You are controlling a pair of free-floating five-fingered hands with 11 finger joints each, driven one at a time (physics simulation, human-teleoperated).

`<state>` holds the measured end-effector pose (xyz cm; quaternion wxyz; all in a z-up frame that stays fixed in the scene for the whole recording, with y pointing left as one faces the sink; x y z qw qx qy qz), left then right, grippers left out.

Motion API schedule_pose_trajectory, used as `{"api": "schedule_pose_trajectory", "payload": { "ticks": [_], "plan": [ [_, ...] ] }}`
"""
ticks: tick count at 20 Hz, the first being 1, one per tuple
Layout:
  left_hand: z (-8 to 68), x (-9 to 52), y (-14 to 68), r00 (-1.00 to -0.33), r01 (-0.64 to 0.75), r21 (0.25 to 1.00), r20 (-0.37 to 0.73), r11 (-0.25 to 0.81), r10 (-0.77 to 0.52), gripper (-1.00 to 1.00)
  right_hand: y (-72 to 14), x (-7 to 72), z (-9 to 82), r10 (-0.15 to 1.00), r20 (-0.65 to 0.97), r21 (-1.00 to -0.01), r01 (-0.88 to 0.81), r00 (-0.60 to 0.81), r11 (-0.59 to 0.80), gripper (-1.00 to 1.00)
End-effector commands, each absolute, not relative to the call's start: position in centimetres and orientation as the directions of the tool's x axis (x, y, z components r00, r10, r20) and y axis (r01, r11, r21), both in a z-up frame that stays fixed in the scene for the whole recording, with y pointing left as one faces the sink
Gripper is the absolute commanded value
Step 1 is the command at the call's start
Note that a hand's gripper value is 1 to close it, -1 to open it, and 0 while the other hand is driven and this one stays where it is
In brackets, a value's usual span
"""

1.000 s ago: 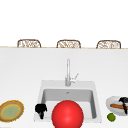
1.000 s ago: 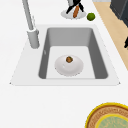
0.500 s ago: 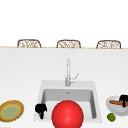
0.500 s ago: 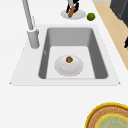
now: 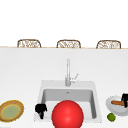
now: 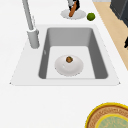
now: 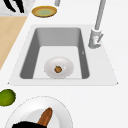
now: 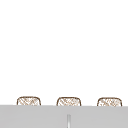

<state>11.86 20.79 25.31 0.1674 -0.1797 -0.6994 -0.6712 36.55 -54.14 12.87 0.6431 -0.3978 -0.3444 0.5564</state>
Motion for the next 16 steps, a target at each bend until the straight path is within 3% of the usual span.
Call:
{"api": "schedule_pose_trajectory", "payload": {
  "ticks": [1, 16],
  "plan": [
    [25.3, 11.9, 20.8, -0.879, 0.476, 0.879, 0.475, 0.035, 0.027, 0.00, -53.2, 37.3, 15.8, 0.980, 0.009, -0.915, -0.392, 0.200, 0.089, 1.00],
    [25.3, 11.9, 20.8, -0.879, 0.476, 0.879, 0.475, 0.035, 0.027, 0.00, -44.6, 39.2, 23.1, 0.980, -0.015, -0.929, -0.364, 0.201, 0.060, 1.00]
  ]
}}
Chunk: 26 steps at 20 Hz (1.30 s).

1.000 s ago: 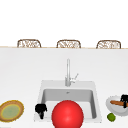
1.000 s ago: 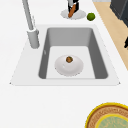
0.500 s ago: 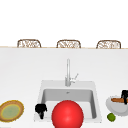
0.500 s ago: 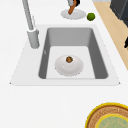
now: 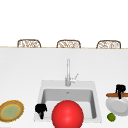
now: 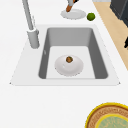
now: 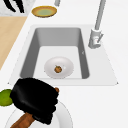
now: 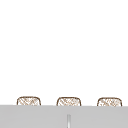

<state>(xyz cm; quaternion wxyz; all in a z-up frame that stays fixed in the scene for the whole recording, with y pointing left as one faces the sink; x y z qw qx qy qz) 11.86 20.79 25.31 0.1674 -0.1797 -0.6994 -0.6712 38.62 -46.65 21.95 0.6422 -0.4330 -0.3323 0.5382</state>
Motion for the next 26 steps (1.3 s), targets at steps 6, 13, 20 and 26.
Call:
{"api": "schedule_pose_trajectory", "payload": {
  "ticks": [6, 13, 20, 26],
  "plan": [
    [25.3, 11.9, 20.8, -0.879, 0.476, 0.879, 0.475, 0.035, 0.027, 0.00, -40.0, 40.0, 24.6, 0.979, -0.029, -0.936, -0.350, 0.203, 0.045, 1.00],
    [25.3, 11.9, 20.8, -0.879, 0.476, 0.879, 0.475, 0.035, 0.027, 0.00, -34.9, 40.2, 25.6, 0.983, -0.034, -0.931, -0.363, 0.178, 0.034, 1.00],
    [25.3, 11.9, 20.8, -0.879, 0.476, 0.879, 0.475, 0.035, 0.027, 0.00, -30.3, 39.5, 26.2, 0.989, -0.031, -0.931, -0.364, 0.146, 0.025, 1.00],
    [25.3, 11.9, 20.8, -0.879, 0.476, 0.879, 0.475, 0.035, 0.027, 0.00, -26.4, 38.7, 26.2, 0.989, -0.015, -0.939, -0.343, 0.147, 0.036, 1.00]
  ]
}}
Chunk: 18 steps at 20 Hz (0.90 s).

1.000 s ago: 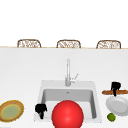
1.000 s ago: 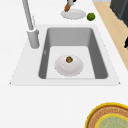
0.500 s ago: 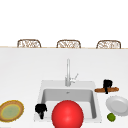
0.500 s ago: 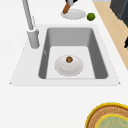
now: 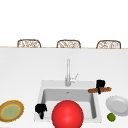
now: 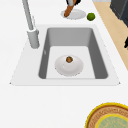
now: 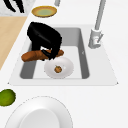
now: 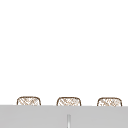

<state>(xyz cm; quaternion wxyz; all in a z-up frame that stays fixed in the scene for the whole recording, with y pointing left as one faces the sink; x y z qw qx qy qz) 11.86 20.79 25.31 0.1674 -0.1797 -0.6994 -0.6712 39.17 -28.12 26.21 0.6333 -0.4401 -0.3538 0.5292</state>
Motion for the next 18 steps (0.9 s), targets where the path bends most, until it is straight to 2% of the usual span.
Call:
{"api": "schedule_pose_trajectory", "payload": {
  "ticks": [1, 18],
  "plan": [
    [25.3, 11.9, 20.8, -0.879, 0.476, 0.879, 0.475, 0.035, 0.027, 0.00, -25.8, 38.5, 26.2, 0.989, -0.015, -0.937, -0.347, 0.146, 0.037, 1.00],
    [25.3, 11.9, 20.8, -0.879, 0.476, 0.879, 0.475, 0.035, 0.027, 0.00, -14.0, 35.6, 26.0, 0.989, -0.014, -0.933, -0.359, 0.145, 0.040, 1.00]
  ]
}}
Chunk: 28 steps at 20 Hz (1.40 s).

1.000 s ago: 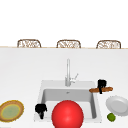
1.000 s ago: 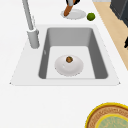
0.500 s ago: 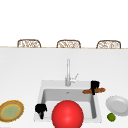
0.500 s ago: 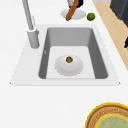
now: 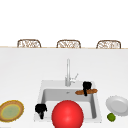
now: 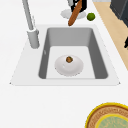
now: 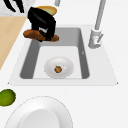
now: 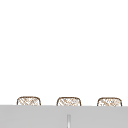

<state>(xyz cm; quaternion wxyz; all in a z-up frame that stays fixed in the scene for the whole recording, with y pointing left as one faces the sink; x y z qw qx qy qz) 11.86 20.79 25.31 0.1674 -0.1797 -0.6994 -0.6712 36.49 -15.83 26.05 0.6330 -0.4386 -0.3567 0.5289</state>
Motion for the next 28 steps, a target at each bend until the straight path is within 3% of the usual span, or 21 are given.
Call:
{"api": "schedule_pose_trajectory", "payload": {
  "ticks": [1, 16, 28],
  "plan": [
    [25.3, 11.9, 20.8, -0.879, 0.476, 0.879, 0.475, 0.035, 0.027, 0.00, -13.4, 35.4, 26.0, 0.989, -0.012, -0.933, -0.359, 0.144, 0.041, 1.00],
    [25.3, 11.9, 20.8, -0.879, 0.476, 0.879, 0.475, 0.035, 0.027, 0.00, -2.9, 32.8, 21.0, 0.981, -0.059, -0.935, -0.355, 0.183, 0.010, 1.00],
    [25.3, 11.9, 20.8, -0.879, 0.476, 0.879, 0.475, 0.035, 0.027, 0.00, -0.7, 38.2, 11.0, 0.988, -0.032, -0.939, -0.343, 0.153, 0.023, 1.00]
  ]
}}
